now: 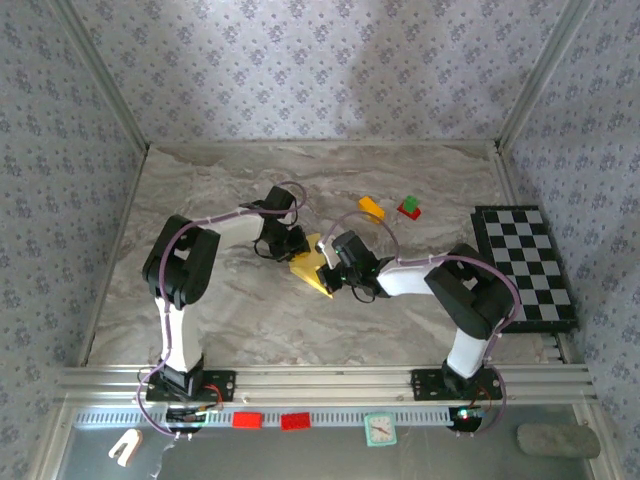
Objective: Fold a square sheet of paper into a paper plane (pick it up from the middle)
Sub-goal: Third fold the triangle at the center of the table.
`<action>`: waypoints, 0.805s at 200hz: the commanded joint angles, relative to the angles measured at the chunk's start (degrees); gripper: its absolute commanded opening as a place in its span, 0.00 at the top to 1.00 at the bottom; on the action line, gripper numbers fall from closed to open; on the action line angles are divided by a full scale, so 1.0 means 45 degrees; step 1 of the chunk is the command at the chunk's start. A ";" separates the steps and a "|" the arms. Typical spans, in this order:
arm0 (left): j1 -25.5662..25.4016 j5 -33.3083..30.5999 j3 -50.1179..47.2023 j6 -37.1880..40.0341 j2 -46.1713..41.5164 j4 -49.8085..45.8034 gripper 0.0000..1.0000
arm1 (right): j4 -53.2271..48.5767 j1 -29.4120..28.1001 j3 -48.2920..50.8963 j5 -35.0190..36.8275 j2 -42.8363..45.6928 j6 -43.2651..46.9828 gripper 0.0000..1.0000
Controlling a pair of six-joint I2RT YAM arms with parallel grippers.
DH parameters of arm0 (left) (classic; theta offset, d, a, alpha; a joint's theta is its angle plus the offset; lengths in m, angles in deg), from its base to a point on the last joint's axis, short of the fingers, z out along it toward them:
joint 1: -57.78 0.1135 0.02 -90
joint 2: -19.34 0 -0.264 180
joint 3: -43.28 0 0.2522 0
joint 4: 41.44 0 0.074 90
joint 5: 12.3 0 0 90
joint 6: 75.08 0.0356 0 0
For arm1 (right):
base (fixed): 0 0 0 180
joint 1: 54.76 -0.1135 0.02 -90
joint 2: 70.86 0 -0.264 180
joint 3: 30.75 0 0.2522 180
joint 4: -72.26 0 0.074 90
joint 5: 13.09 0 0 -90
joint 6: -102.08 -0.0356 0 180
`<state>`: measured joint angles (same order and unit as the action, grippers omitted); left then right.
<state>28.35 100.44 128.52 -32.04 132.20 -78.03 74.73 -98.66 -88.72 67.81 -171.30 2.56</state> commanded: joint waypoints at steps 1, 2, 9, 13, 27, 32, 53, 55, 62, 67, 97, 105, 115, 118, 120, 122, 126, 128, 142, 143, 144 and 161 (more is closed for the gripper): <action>-0.0121 0.0088 0.0189 0.0258 0.0453 -0.0517 0.85 | -0.0361 -0.0040 -0.0315 0.0231 -0.0252 -0.0033 0.92; -0.0130 0.0095 0.0189 0.0269 0.0460 -0.0525 0.85 | -0.0361 -0.0040 -0.0315 0.0231 -0.0252 -0.0033 0.92; -0.0113 0.0100 0.0202 0.0260 0.0468 -0.0532 0.85 | -0.0380 -0.0030 -0.0336 0.0191 -0.0257 -0.0021 0.92; -0.0122 0.0105 0.0208 0.0277 0.0467 -0.0532 0.85 | -0.0384 -0.0044 -0.0333 0.0203 -0.0257 -0.0021 0.92; -0.0119 0.0122 0.0228 0.0280 0.0467 -0.0531 0.85 | -0.0403 -0.0030 -0.0334 0.0199 -0.0296 -0.0039 0.92; -0.0105 0.0119 0.0228 0.0304 0.0472 -0.0532 0.85 | -0.0413 -0.0031 -0.0352 0.0187 -0.0324 -0.0049 0.92; -0.0120 0.0120 0.0286 0.0342 0.0486 -0.0570 0.85 | -0.0481 -0.0032 -0.0392 0.0185 -0.0374 -0.0034 0.92; -0.0120 0.0122 0.0306 0.0344 0.0487 -0.0586 0.85 | -0.0491 -0.0035 -0.0401 0.0186 -0.0394 -0.0043 0.92; -0.0120 0.0122 0.0323 0.0371 0.0473 -0.0597 0.85 | -0.0505 -0.0034 -0.0413 0.0187 -0.0401 -0.0045 0.92; -0.0120 0.0121 0.0345 0.0367 0.0467 -0.0607 0.85 | -0.0503 -0.0032 -0.0418 0.0187 -0.0414 -0.0034 0.92; -0.0091 0.0098 0.0517 0.0431 0.0337 -0.0773 0.84 | -0.0636 -0.0018 -0.0434 0.0231 -0.0451 -0.0033 0.92; -0.0067 0.0073 0.0592 0.0460 0.0207 -0.0821 0.84 | -0.0668 -0.0014 -0.0446 0.0227 -0.0472 -0.0044 0.92; -0.0009 0.0044 0.0672 0.0460 -0.0002 -0.0878 0.83 | -0.0699 -0.0025 -0.0442 0.0219 -0.0490 -0.0050 0.92; 0.0016 0.0027 0.0699 0.0456 -0.0087 -0.0905 0.83 | -0.0721 -0.0017 -0.0417 0.0225 -0.0496 -0.0052 0.92; 0.0026 0.0010 0.0722 0.0450 -0.0145 -0.0914 0.83 | -0.0722 -0.0017 -0.0417 0.0226 -0.0493 -0.0053 0.92; 0.0053 -0.0008 0.0718 0.0454 -0.0203 -0.0911 0.83 | -0.0727 -0.0012 -0.0413 0.0221 -0.0492 -0.0062 0.92; 0.0097 -0.0039 0.0734 0.0427 -0.0335 -0.0912 0.83 | -0.0720 -0.0015 -0.0429 0.0226 -0.0505 -0.0063 0.93; 0.0120 -0.0065 0.0721 0.0419 -0.0383 -0.0910 0.83 | -0.0741 -0.0011 -0.0415 0.0226 -0.0495 -0.0070 0.93; 0.0332 -0.0209 0.0640 0.0293 -0.0847 -0.0862 0.80 | -0.0747 -0.0011 -0.0408 0.0216 -0.0505 -0.0110 0.93; 0.0341 -0.0229 0.0629 0.0277 -0.0873 -0.0843 0.80 | -0.0751 -0.0011 -0.0409 0.0211 -0.0498 -0.0111 0.93; 0.0364 -0.0239 0.0604 0.0258 -0.0906 -0.0834 0.80 | -0.0743 -0.0010 -0.0410 0.0199 -0.0495 -0.0131 0.93; 0.0614 -0.0419 0.0301 0.0105 -0.1321 -0.0580 0.77 | -0.0723 -0.0020 -0.0374 0.0143 -0.0497 -0.0252 0.93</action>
<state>29.33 100.20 130.05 -31.16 131.47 -80.28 73.62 -98.66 -89.77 67.78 -172.44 2.49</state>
